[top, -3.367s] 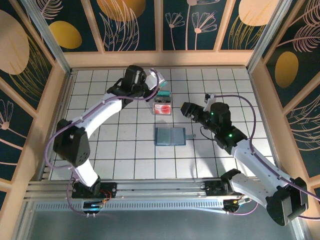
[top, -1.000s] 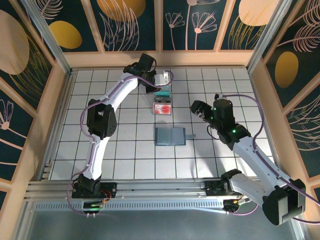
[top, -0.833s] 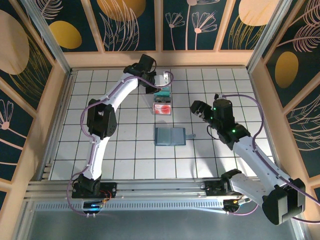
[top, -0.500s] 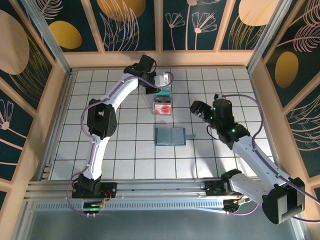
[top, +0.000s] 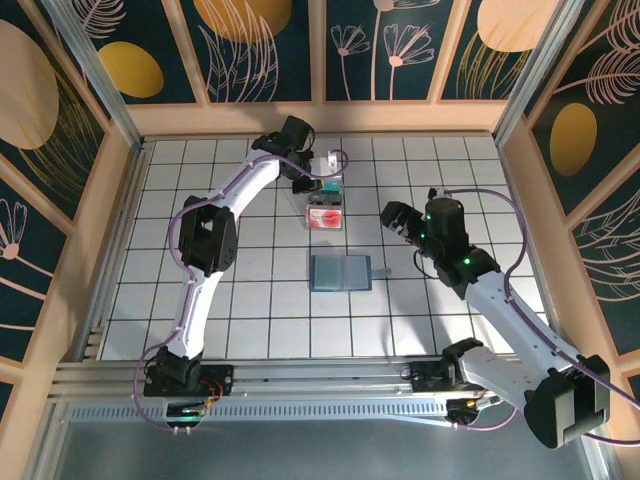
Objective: Take the credit cards out of the card holder
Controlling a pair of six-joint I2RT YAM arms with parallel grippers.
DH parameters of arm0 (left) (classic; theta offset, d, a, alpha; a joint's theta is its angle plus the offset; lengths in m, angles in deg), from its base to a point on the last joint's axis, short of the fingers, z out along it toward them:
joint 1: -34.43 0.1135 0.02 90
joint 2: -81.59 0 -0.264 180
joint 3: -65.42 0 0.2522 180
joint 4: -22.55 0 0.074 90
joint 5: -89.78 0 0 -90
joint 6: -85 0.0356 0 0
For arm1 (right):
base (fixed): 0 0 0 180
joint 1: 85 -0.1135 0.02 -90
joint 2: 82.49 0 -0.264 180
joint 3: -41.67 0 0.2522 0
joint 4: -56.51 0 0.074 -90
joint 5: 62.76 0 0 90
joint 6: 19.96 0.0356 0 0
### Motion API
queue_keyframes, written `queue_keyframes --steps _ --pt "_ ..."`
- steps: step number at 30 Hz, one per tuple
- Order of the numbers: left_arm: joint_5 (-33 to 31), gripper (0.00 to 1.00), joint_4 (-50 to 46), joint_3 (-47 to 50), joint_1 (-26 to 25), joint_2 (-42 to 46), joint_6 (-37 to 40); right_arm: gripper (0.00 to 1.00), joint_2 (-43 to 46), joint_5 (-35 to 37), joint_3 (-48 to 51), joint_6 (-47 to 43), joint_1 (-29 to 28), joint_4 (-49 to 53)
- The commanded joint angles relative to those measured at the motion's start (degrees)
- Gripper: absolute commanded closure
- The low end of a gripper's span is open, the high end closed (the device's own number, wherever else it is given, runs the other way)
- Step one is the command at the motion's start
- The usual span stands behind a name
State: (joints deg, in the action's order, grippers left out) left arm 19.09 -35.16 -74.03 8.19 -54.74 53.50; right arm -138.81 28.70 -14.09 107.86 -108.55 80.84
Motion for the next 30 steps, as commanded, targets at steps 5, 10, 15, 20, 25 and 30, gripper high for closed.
queue_keyframes --steps 5,10,15,20,25,30 --pt "1.14 1.0 -1.59 -2.1 0.38 -2.78 1.44 0.15 0.59 0.72 -2.06 -0.56 0.59 0.56" --pt "1.25 1.0 -1.58 -2.23 0.31 -3.54 1.21 0.15 0.5 0.74 -1.95 -0.56 0.62 0.33" --pt "0.35 1.0 -1.58 -2.37 0.31 -4.24 0.43 0.15 0.34 0.54 -1.84 -0.56 0.75 0.03" --pt "-0.06 1.0 -2.7 -2.18 0.36 -4.81 -0.01 0.15 0.35 0.52 -1.31 -0.3 0.78 -0.27" --pt "-0.28 1.0 -3.93 -2.19 0.29 -4.73 -1.01 0.15 0.34 0.06 -1.15 -0.27 0.76 -0.58" --pt "-1.49 1.0 -4.66 -2.34 0.31 -4.47 -2.42 0.15 0.33 -0.22 -1.0 -0.45 0.76 -0.59"
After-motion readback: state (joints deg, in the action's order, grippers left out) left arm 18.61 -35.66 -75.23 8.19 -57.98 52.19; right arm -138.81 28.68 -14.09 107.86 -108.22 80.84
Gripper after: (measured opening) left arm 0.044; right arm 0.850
